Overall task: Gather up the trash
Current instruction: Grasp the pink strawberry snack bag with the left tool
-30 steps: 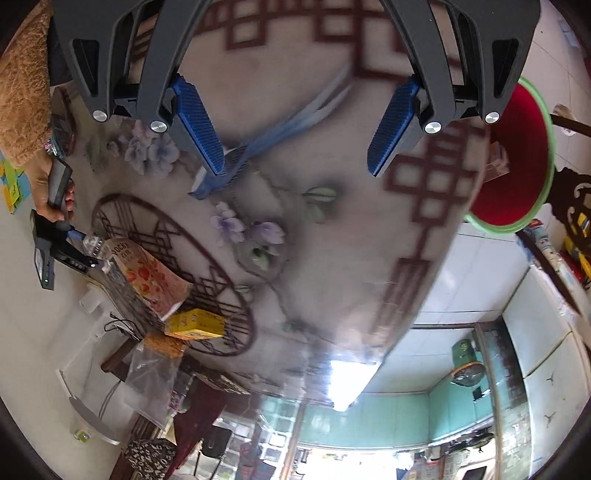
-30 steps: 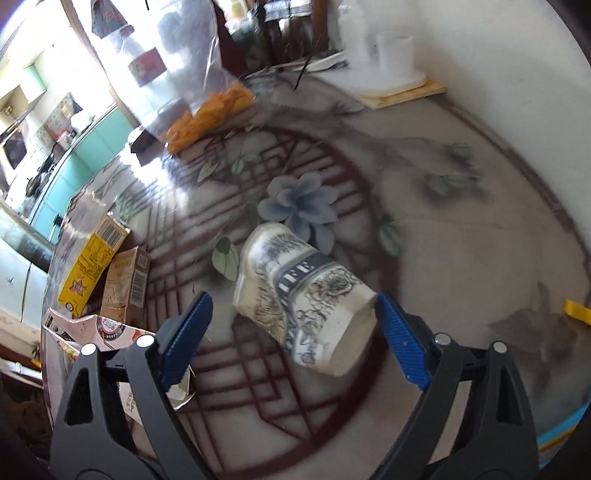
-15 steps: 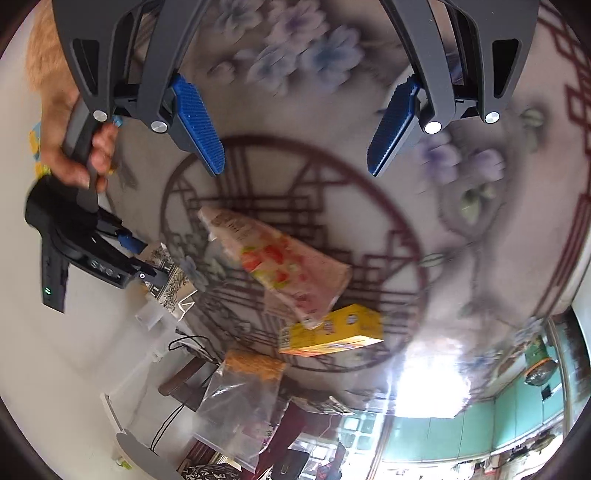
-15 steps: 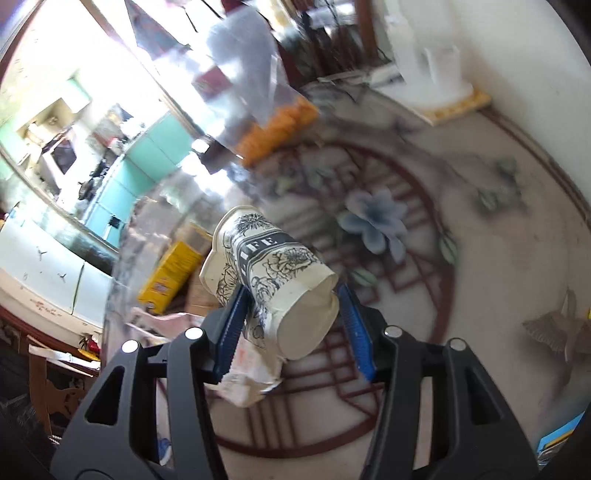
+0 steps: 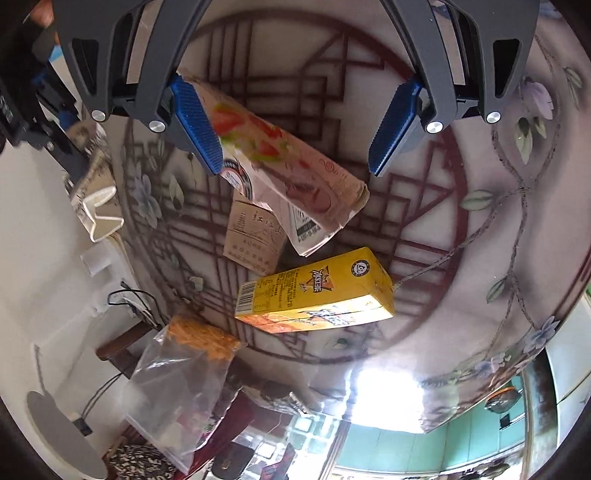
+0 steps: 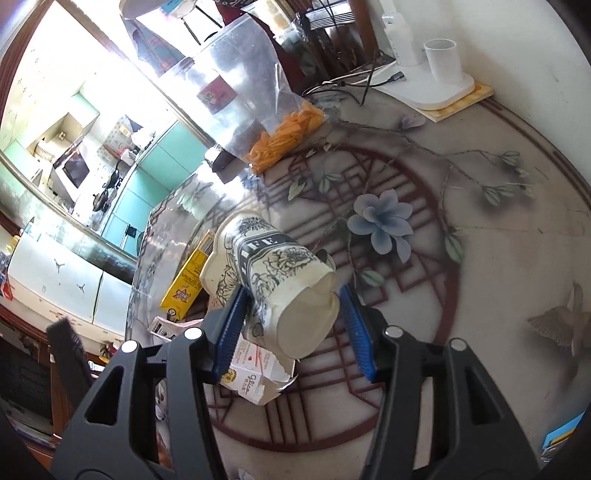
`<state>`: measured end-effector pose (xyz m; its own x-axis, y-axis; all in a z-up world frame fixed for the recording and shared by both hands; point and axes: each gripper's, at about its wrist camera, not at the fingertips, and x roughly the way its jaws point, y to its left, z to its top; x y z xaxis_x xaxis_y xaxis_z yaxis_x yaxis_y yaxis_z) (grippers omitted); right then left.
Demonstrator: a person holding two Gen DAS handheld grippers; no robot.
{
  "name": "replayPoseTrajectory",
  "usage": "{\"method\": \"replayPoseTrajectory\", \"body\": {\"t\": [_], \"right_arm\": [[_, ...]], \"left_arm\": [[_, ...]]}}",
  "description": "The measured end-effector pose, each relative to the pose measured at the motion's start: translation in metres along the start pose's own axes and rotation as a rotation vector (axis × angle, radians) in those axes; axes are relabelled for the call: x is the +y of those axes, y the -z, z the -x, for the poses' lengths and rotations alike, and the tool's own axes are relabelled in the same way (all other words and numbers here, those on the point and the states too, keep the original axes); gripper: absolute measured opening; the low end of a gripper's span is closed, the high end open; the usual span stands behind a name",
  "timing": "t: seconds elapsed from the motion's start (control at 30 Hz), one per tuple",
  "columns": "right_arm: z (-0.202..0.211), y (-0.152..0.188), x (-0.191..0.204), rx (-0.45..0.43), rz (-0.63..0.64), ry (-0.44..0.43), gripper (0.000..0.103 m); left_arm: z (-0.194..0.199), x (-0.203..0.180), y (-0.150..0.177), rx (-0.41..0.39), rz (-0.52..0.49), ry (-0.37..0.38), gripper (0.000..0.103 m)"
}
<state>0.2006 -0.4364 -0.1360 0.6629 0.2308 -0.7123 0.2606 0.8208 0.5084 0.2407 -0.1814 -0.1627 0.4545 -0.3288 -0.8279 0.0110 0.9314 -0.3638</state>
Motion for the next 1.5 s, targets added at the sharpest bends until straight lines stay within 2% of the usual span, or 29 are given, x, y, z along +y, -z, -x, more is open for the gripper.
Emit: {"method": "replayPoseTrajectory", "body": {"t": [0.03,0.13,0.33,0.47,0.63,0.77,0.87,0.93,1.0,1.03,1.1,1.27,1.33,1.4,1.43,1.47,1.5], "right_arm": [[0.000,0.000,0.000,0.003,0.003,-0.001,0.051],[0.001,-0.002,-0.003,0.002,-0.002,-0.004,0.051],[0.003,-0.003,-0.009,-0.003,-0.015,0.003,0.051],[0.000,-0.002,-0.008,0.006,0.000,0.010,0.051],[0.000,-0.004,-0.017,-0.007,0.009,0.093,0.051],[-0.011,-0.002,-0.041,0.042,-0.084,0.054,0.051],[-0.023,-0.001,-0.047,0.045,-0.133,0.022,0.069],[-0.030,-0.002,-0.043,0.047,-0.147,-0.009,0.069],[-0.036,-0.003,-0.037,0.037,-0.151,-0.028,0.082],[-0.039,-0.004,-0.034,0.027,-0.150,-0.031,0.085],[-0.052,-0.008,-0.027,0.024,-0.139,-0.020,0.086],[-0.093,-0.017,-0.024,0.088,-0.171,-0.027,0.086],[-0.097,-0.016,-0.023,0.080,-0.165,-0.036,0.081],[-0.100,-0.016,-0.022,0.107,-0.155,-0.037,0.046],[-0.101,-0.015,-0.025,0.113,-0.166,-0.052,0.043],[-0.099,-0.014,-0.029,0.108,-0.193,-0.075,0.035],[-0.096,-0.013,-0.032,0.104,-0.207,-0.070,0.033]], "left_arm": [[-0.003,-0.001,0.000,0.008,0.005,0.000,0.075],[-0.012,-0.004,0.001,0.030,0.009,0.010,0.051],[-0.005,-0.007,0.002,0.022,-0.017,0.062,0.034],[0.011,-0.004,0.005,-0.005,-0.081,0.047,0.033],[0.042,0.015,0.016,-0.032,-0.126,0.059,0.031],[0.065,0.030,0.032,-0.053,-0.183,0.037,0.031],[0.074,0.036,0.040,-0.053,-0.202,0.033,0.031],[0.076,0.039,0.044,-0.041,-0.199,0.042,0.031],[0.074,0.040,0.047,-0.017,-0.194,0.059,0.032],[0.072,0.040,0.048,-0.005,-0.192,0.062,0.032],[0.068,0.040,0.051,0.007,-0.194,0.063,0.033],[0.050,0.040,0.062,0.067,-0.200,0.041,0.039],[0.044,0.039,0.064,0.071,-0.198,0.037,0.051],[0.037,0.037,0.064,0.083,-0.187,0.048,0.054],[0.034,0.036,0.065,0.093,-0.178,0.056,0.054],[0.031,0.034,0.066,0.103,-0.165,0.068,0.052],[0.030,0.032,0.069,0.110,-0.160,0.078,0.051]]}}
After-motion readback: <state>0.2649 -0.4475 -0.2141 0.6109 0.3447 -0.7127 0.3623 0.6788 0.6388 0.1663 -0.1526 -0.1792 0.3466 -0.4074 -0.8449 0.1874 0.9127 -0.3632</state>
